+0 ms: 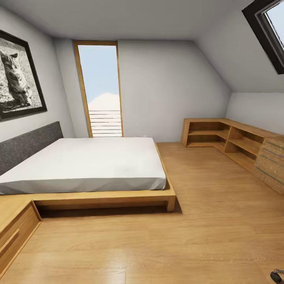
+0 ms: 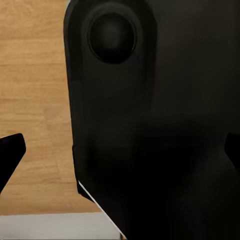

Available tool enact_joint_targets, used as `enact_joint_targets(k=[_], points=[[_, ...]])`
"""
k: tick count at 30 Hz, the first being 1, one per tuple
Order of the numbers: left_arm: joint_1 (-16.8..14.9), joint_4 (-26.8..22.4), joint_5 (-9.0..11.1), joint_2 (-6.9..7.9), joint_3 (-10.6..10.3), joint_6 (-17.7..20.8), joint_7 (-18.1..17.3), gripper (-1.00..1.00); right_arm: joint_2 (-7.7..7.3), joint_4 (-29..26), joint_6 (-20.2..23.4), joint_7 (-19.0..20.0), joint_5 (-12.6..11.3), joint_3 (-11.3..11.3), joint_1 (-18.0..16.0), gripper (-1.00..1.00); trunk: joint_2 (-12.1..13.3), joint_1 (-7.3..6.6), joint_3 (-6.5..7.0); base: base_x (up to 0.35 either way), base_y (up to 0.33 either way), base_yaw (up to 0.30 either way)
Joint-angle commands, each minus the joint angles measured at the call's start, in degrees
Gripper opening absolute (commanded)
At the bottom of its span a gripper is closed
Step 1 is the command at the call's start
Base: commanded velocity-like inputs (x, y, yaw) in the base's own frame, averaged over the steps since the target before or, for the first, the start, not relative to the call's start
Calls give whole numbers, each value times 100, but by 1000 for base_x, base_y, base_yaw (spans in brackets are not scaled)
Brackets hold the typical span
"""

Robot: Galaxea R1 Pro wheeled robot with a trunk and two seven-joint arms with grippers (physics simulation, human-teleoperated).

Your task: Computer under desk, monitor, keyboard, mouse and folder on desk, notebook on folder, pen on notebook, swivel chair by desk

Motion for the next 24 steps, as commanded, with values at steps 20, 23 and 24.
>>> enact_joint_targets(k=[20, 23, 24], points=[[-6, -123, -24, -254, -9, -9, -20, 100, 58, -47, -33, -6, -19, 0, -18, 100, 560, -307, 249, 0, 0, 0], [-5, -123, -24, -255, -9, -9, -20, 100, 60, -49, -34, -8, -23, 0, -18, 100, 681, -373, 303, 0, 0, 0], [-6, -123, -25, -255, -9, -9, -19, 100, 60, -50, -35, -8, -22, 0, -18, 100, 721, -395, 321, 0, 0, 0]])
